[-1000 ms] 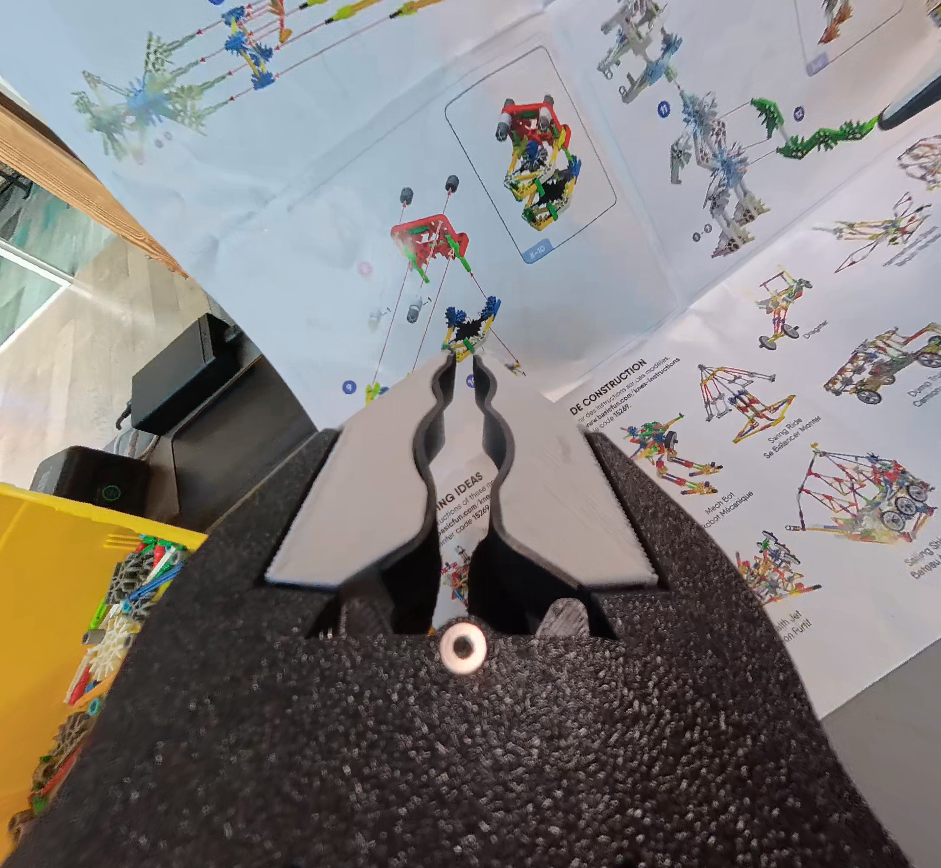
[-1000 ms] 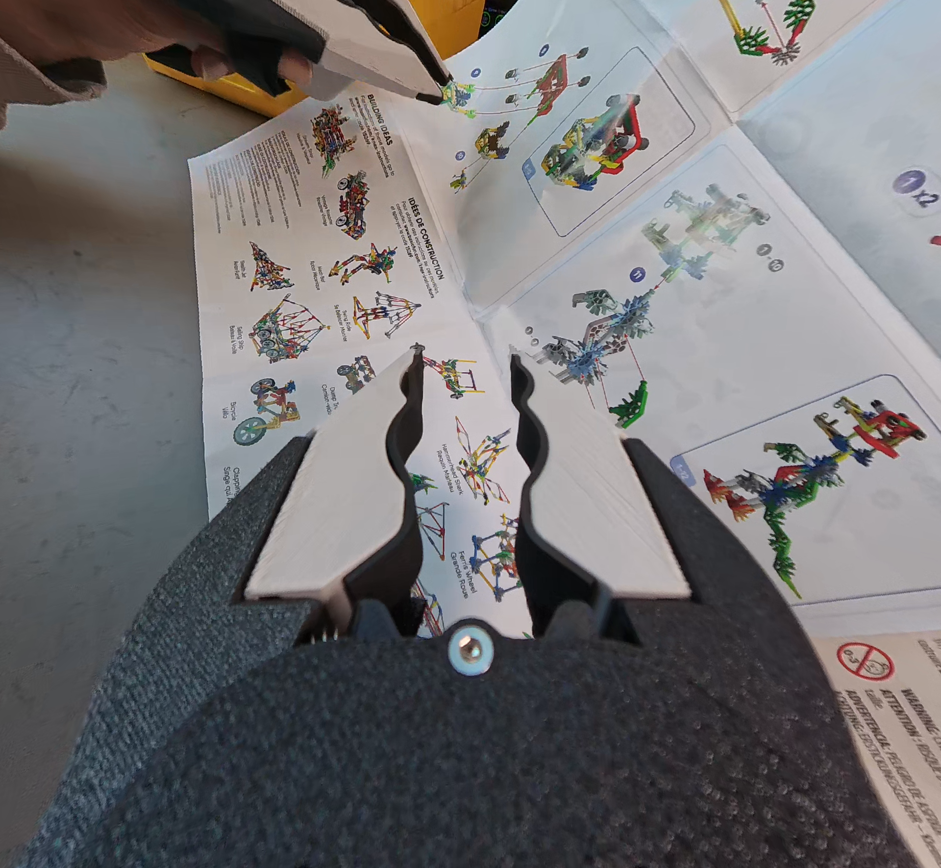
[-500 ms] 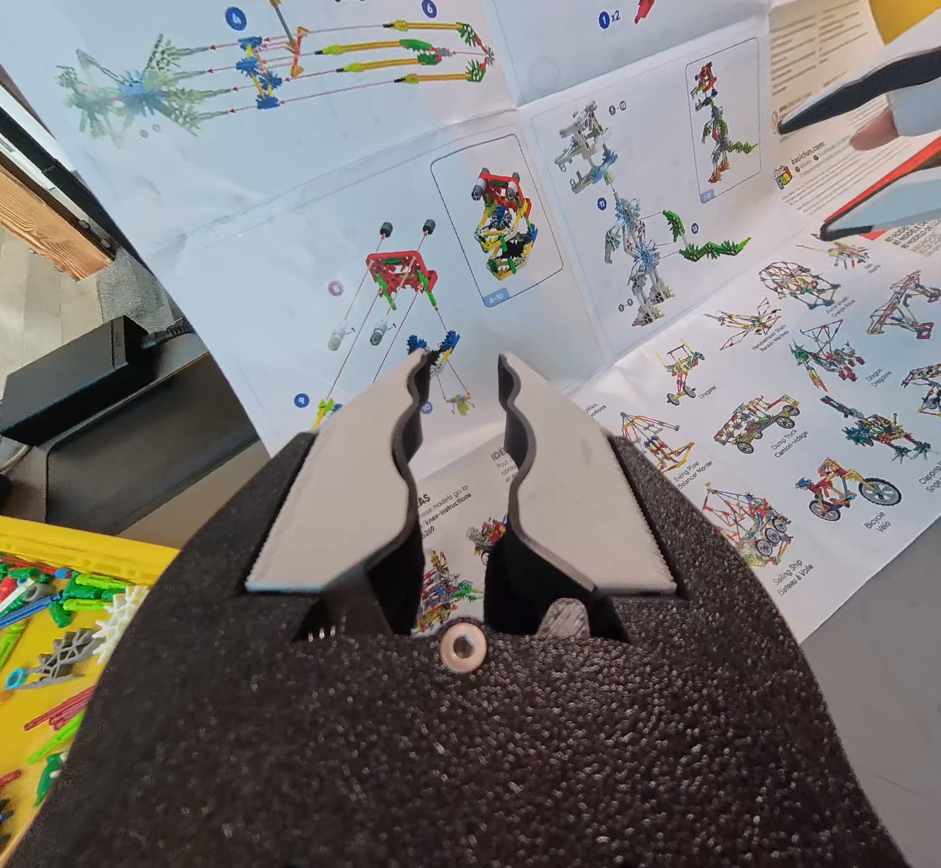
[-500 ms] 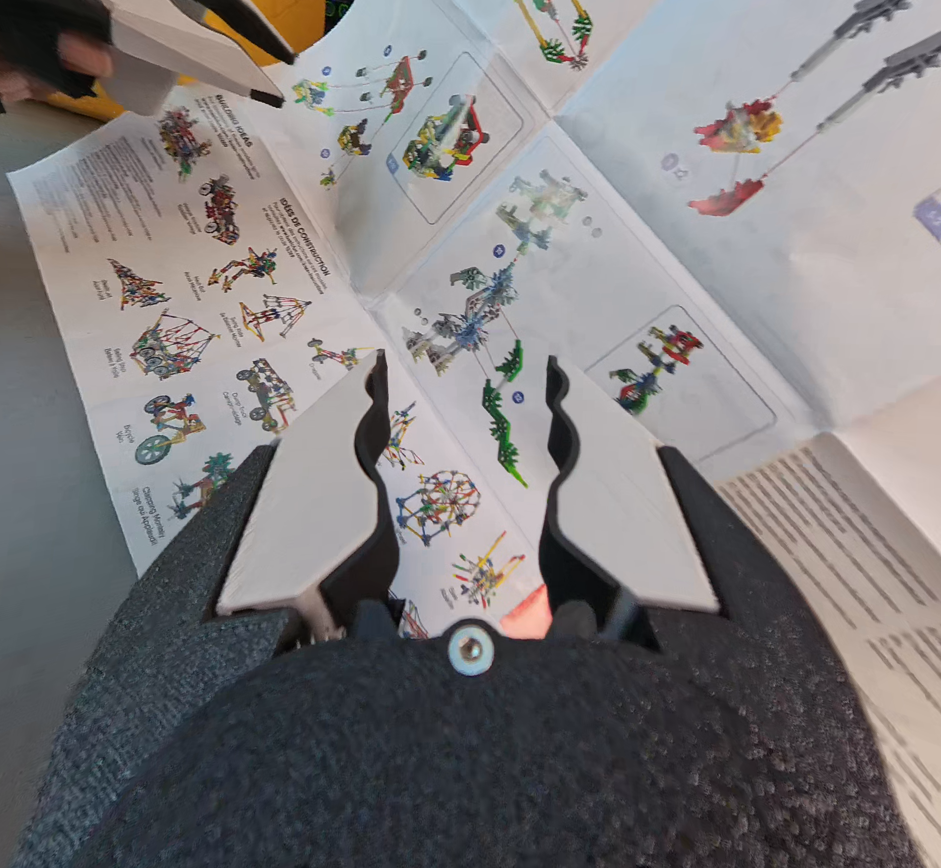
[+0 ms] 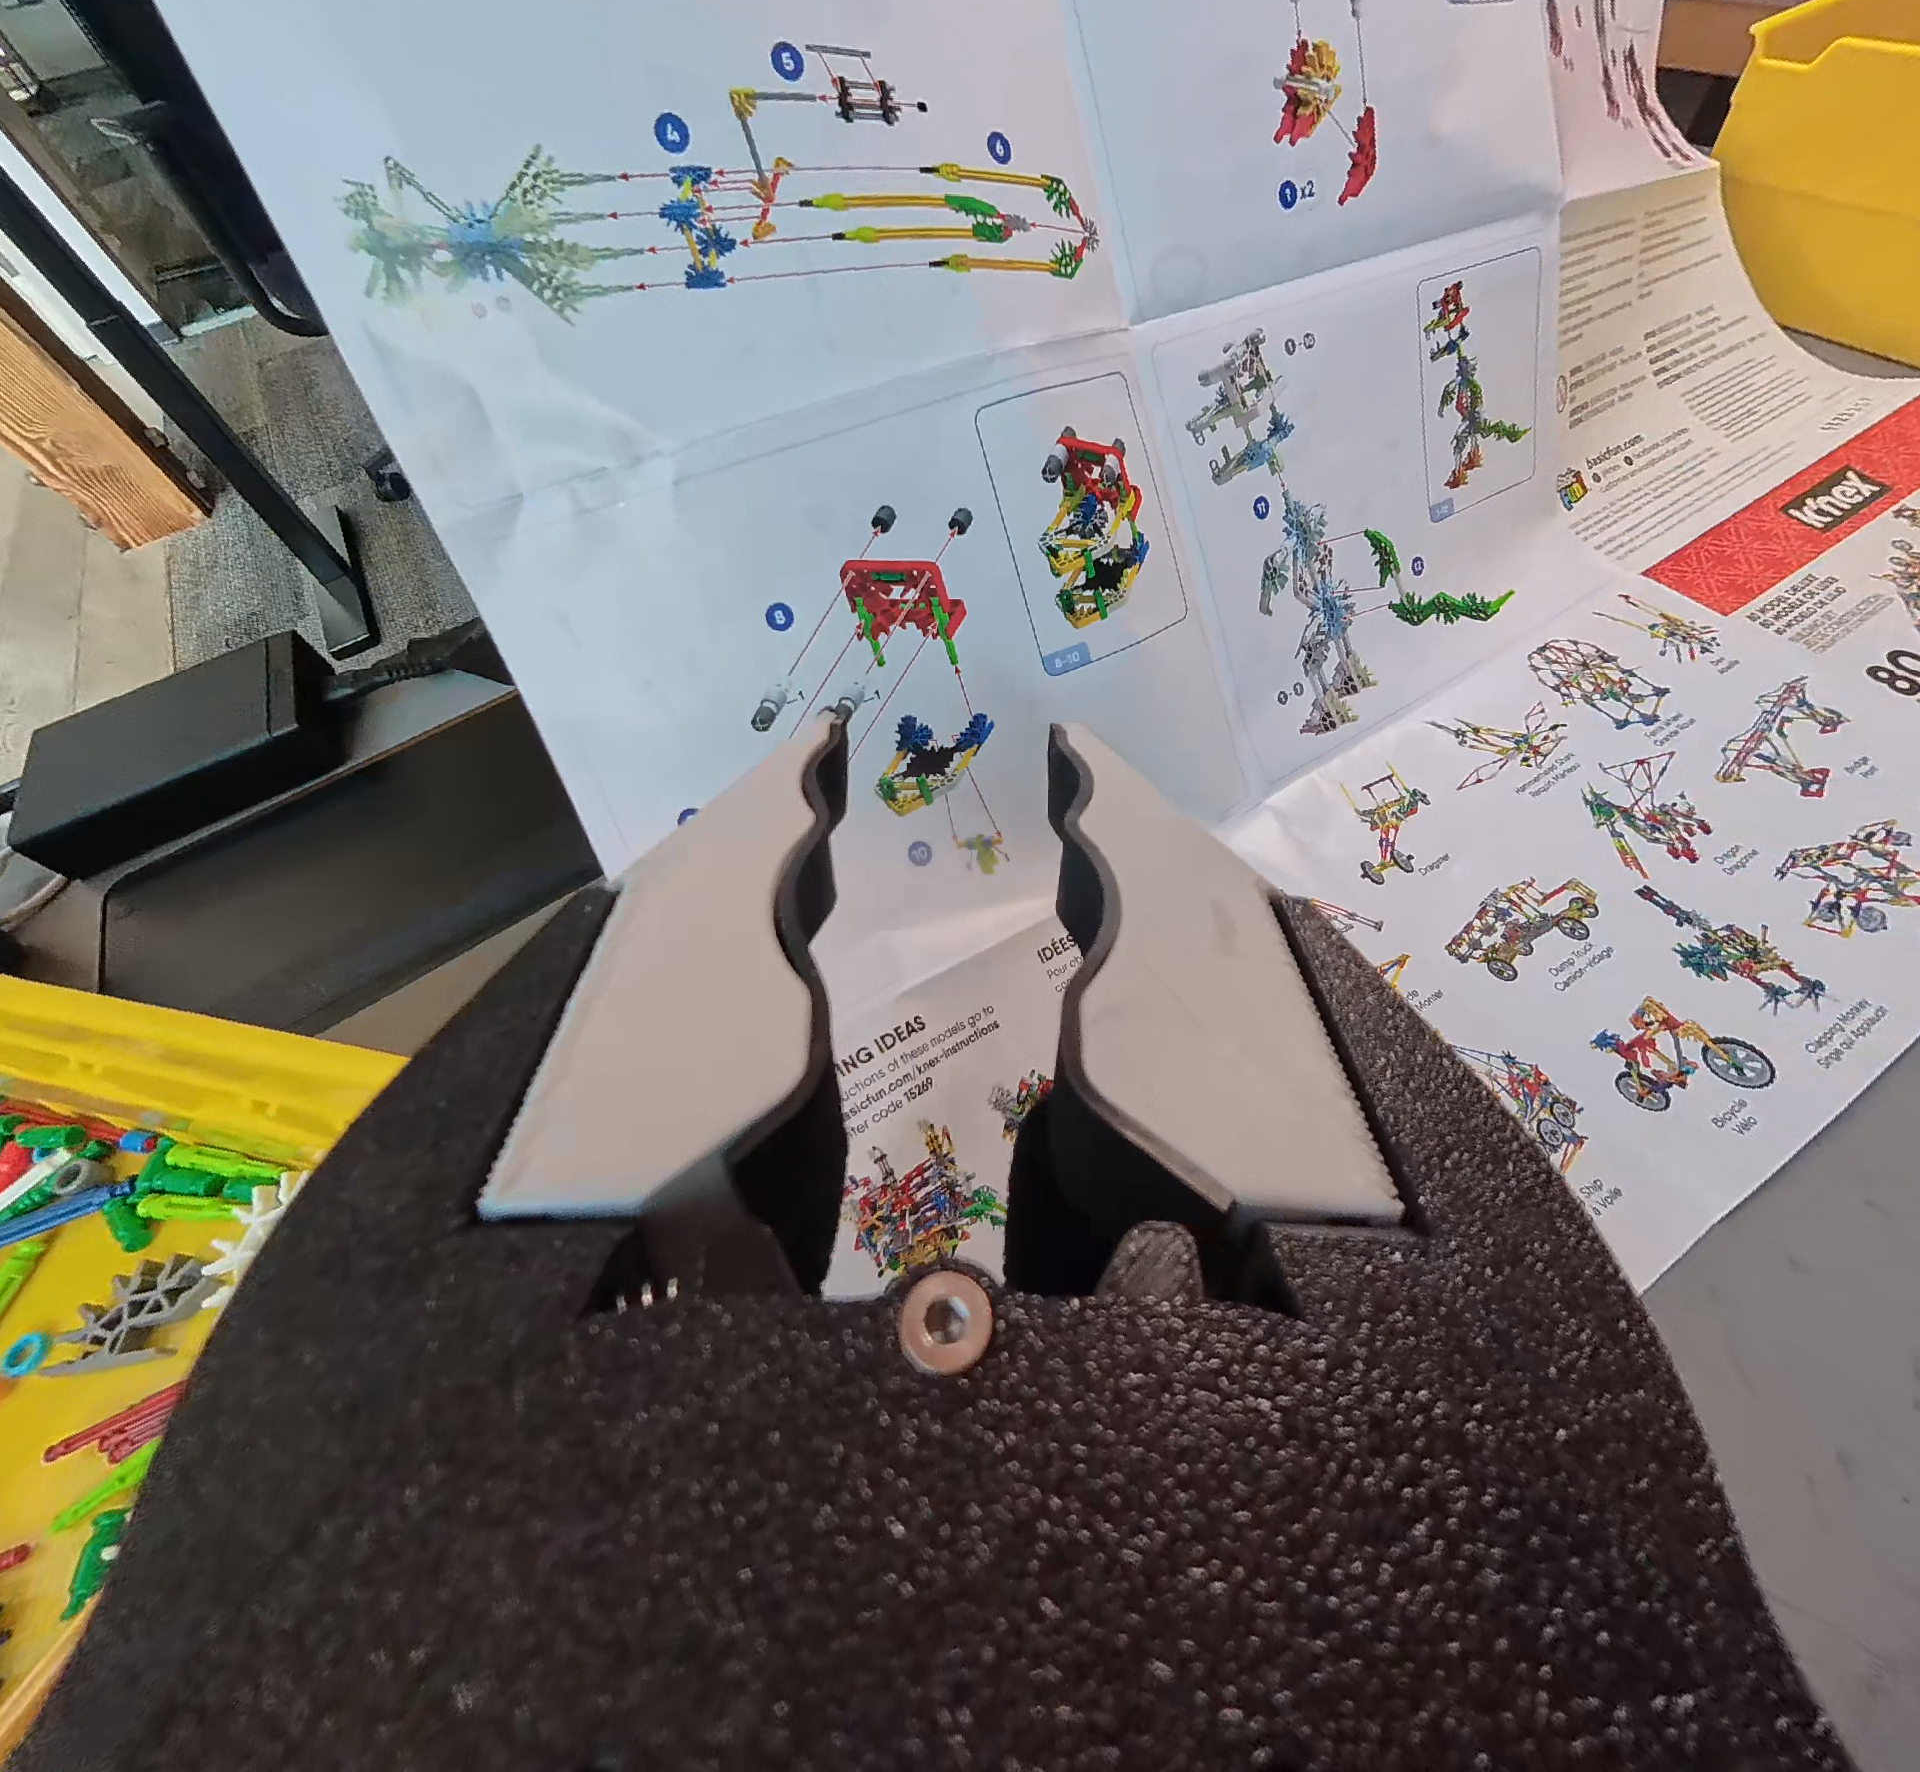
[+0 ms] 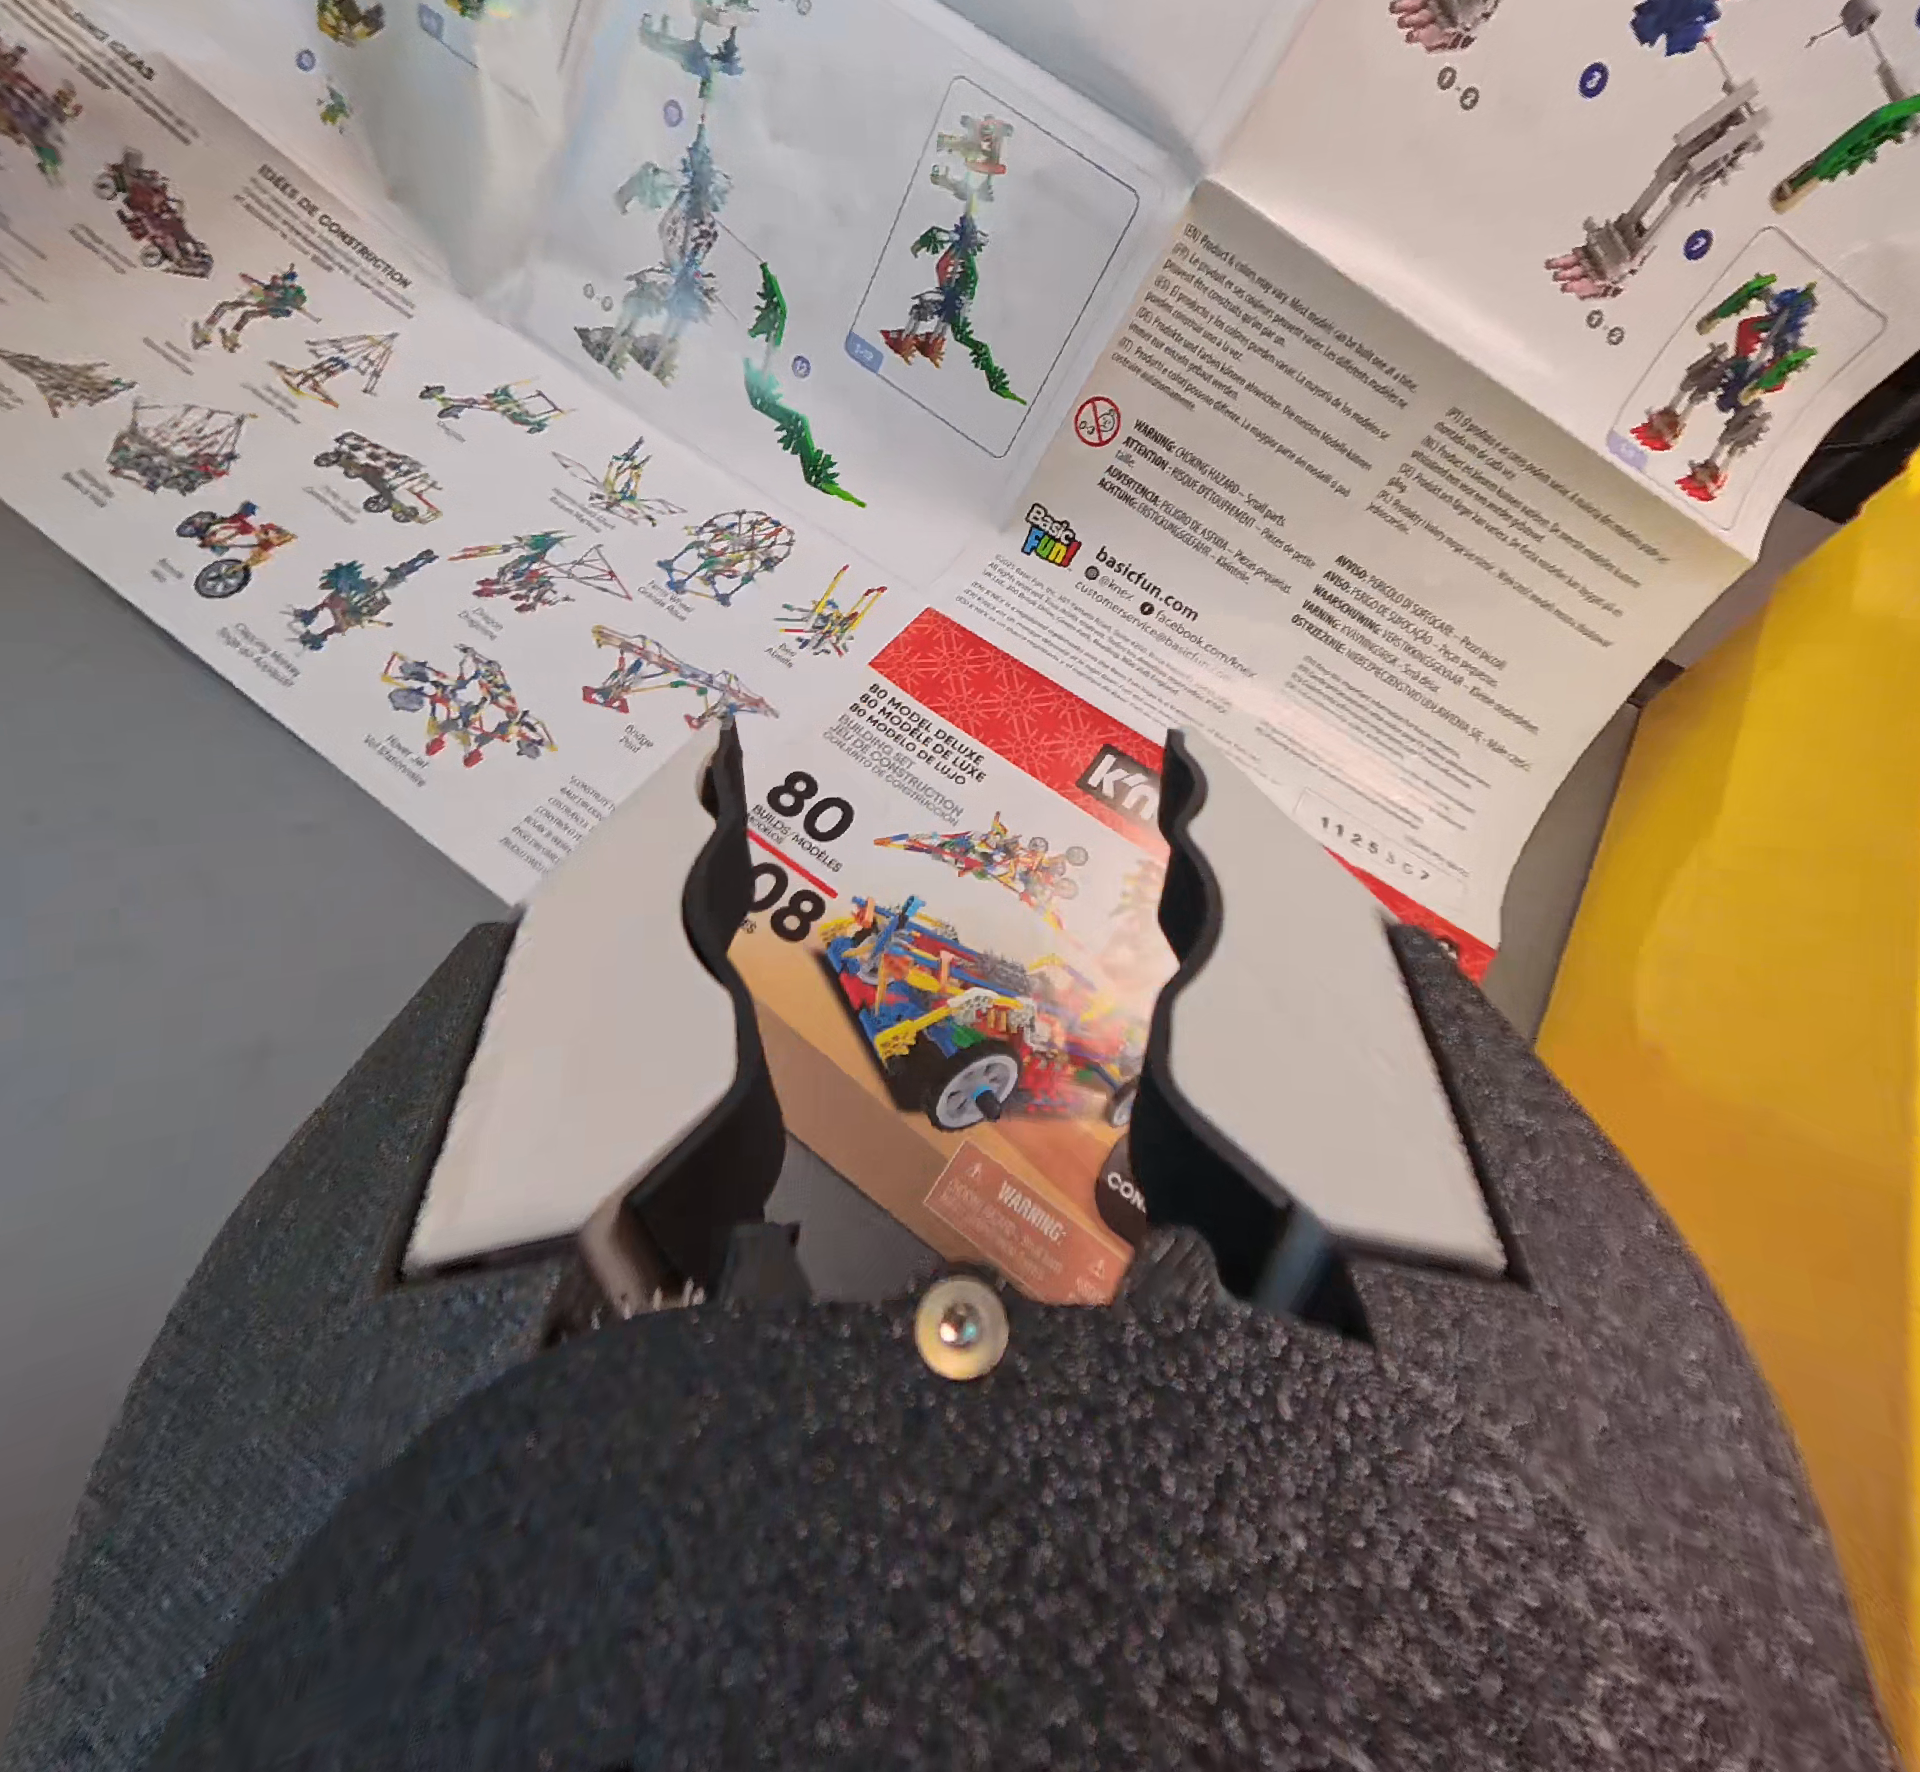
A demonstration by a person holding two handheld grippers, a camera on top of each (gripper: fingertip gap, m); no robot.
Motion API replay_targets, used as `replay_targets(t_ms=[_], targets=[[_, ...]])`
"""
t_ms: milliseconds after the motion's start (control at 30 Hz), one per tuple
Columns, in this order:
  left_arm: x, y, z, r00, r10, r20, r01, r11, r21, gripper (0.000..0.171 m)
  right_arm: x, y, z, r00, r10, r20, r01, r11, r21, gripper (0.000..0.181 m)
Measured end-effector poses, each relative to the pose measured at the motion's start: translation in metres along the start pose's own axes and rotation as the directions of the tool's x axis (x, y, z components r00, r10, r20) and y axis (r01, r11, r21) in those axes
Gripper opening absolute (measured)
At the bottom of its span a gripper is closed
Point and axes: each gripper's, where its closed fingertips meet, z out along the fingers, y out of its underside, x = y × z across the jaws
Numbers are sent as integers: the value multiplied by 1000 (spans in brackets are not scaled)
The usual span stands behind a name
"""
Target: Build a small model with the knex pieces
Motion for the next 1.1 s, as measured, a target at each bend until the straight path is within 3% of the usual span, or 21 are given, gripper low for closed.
replay_targets(t_ms=[167,367,500,633,767,867,933,1100], targets=[[-5,0,-3,1000,-1,8,0,1000,3,39,-17,18,-5,995,-97,39,99,993,-59,79],[-11,-3,-6,1000,-12,3,12,1000,21,39,-1,44,-11,995,-66,73,78,981,-175,83],[-15,-7,-6,1000,-1,4,1,1000,9,40,-2,45,-16,993,-85,84,100,978,-185,83],[-29,-11,-3,1000,-7,-29,4,995,-102,59,-11,47,-10,989,-101,109,120,976,-181,82],[-53,-36,7,972,-192,-133,177,978,-115,74,-16,47,-5,983,-147,111,164,973,-161,79],[-82,-41,22,942,-296,-157,262,943,-204,88,-19,41,-6,978,-177,108,191,972,-134,77],[-98,-38,32,931,-328,-163,281,926,-254,89,-20,35,-8,976,-195,100,206,972,-115,77],[-95,-16,53,884,-401,-239,293,876,-382,78,-21,29,-12,974,-204,99,213,973,-92,76]])
